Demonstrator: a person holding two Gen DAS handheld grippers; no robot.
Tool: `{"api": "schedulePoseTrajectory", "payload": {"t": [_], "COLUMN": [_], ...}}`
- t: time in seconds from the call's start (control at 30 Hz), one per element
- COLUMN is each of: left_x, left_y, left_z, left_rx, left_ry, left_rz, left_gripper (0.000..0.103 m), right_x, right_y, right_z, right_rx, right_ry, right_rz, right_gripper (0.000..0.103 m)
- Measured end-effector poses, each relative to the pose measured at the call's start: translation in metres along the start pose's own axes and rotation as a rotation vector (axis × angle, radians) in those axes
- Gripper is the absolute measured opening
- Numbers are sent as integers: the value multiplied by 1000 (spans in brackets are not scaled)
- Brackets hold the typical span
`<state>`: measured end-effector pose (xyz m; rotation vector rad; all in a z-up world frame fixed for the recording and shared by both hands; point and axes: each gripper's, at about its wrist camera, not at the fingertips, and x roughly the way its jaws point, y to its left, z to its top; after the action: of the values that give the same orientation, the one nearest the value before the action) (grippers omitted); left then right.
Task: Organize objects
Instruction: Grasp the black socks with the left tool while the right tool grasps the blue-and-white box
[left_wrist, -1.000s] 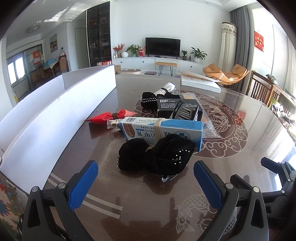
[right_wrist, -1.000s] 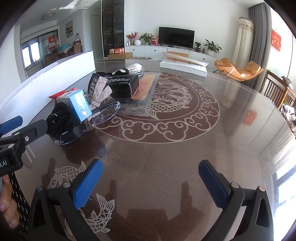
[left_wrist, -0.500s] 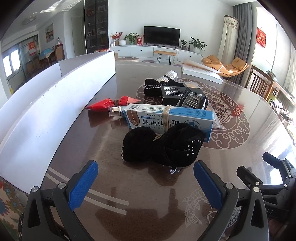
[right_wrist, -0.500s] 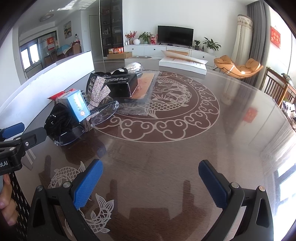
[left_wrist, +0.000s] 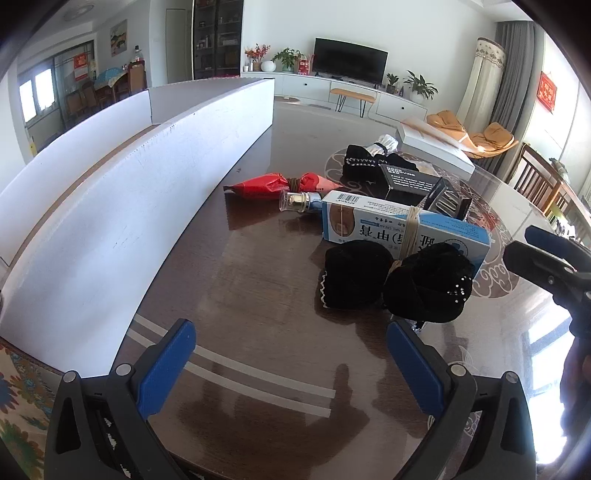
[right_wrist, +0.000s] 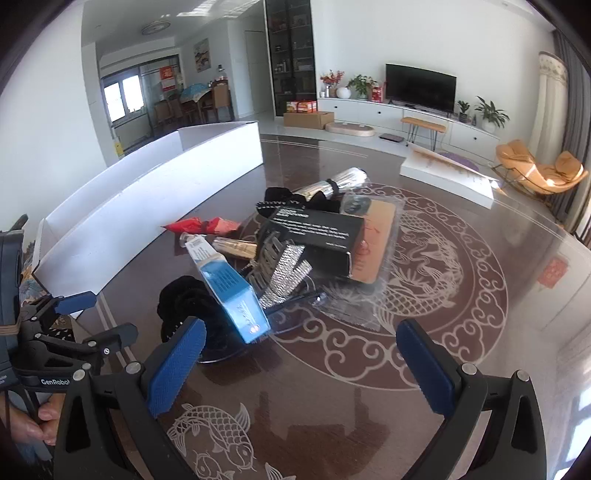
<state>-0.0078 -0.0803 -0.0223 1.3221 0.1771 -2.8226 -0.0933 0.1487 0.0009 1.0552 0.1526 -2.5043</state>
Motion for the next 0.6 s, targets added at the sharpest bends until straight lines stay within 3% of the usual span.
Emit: {"api": "schedulePoseTrajectory", "payload": {"t": [0.1,0.27,0.3,0.37,0.43,0.5,0.6], "left_x": [-1,-2,-3,-5,-8,-9,-11], "left_y": [-1,9,13,16,17,16,14], "left_z": [-2,-2,-3,-4,-5,-6,-7], "left_rx": [13,-28,-40,-51,-50,-45,-42], "left_ry": [-2,10,11,12,8,6,3], "left_rz": [-26,-40,-50,-77,-79,-85,-98], "left_gripper": [103,103,103,103,103,103,103], "right_x": [25,58,60,54,40,33,38], "right_y": [27,69,75,80,72,58,53], "right_z": [31,36,31,27,31,38,33], "right_rx": [-150,-360,-374,-328,-255,-224,-367], "right_ry": [88,190,212,242,204,157,149], "right_rz": [71,-60,-43,75,129,40,-192], "right_gripper": [103,103,103,98,98,99,99]}}
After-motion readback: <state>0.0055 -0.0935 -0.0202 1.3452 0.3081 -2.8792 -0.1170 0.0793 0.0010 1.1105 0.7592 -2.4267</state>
